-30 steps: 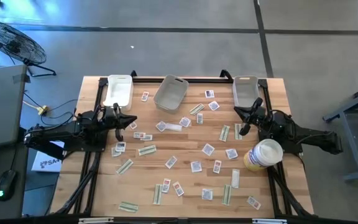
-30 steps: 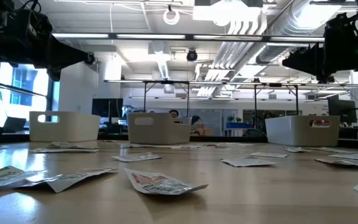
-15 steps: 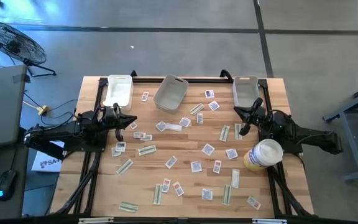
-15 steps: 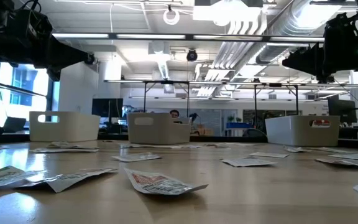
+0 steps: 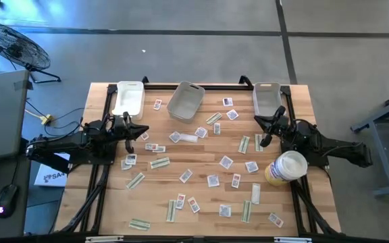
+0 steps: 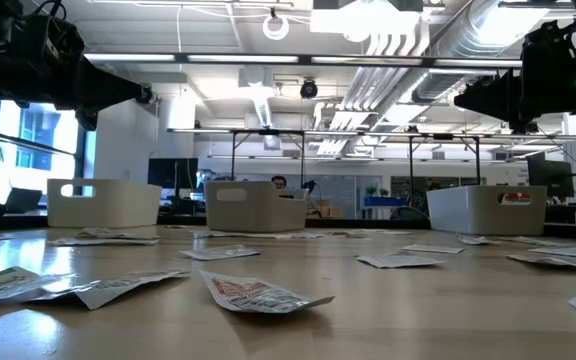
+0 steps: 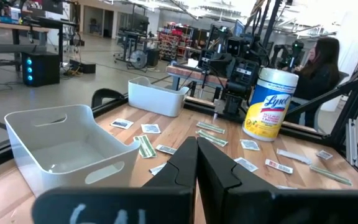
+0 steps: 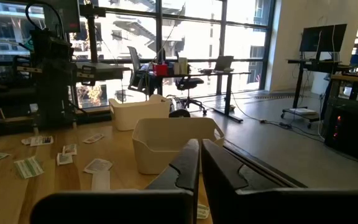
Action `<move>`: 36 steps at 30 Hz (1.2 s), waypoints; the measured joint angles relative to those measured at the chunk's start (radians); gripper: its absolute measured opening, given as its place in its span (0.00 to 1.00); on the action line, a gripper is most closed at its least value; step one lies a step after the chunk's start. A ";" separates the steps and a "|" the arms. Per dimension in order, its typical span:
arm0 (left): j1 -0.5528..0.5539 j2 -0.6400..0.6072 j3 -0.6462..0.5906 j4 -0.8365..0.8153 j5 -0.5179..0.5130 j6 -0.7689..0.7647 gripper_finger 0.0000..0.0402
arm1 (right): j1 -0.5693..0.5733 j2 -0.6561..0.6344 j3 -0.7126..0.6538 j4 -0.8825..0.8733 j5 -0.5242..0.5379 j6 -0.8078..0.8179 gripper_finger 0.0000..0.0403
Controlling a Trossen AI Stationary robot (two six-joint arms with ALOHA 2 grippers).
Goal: Pick & Place First Aid Supplies
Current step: Put the green pad into the left gray bin
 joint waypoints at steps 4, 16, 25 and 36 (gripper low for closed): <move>0.000 0.000 0.000 0.000 0.000 0.000 0.00 | 0.000 0.000 0.000 0.000 0.000 0.000 0.03; 0.000 0.000 0.000 0.000 0.000 0.000 0.00 | -0.002 0.000 0.000 0.007 -0.003 0.000 0.03; 0.000 0.000 0.000 0.000 0.000 0.000 0.00 | -0.003 0.000 0.000 0.067 0.000 0.114 0.03; 0.000 0.000 0.000 0.000 0.000 0.000 0.00 | 0.031 0.072 0.000 0.278 -0.067 0.097 0.03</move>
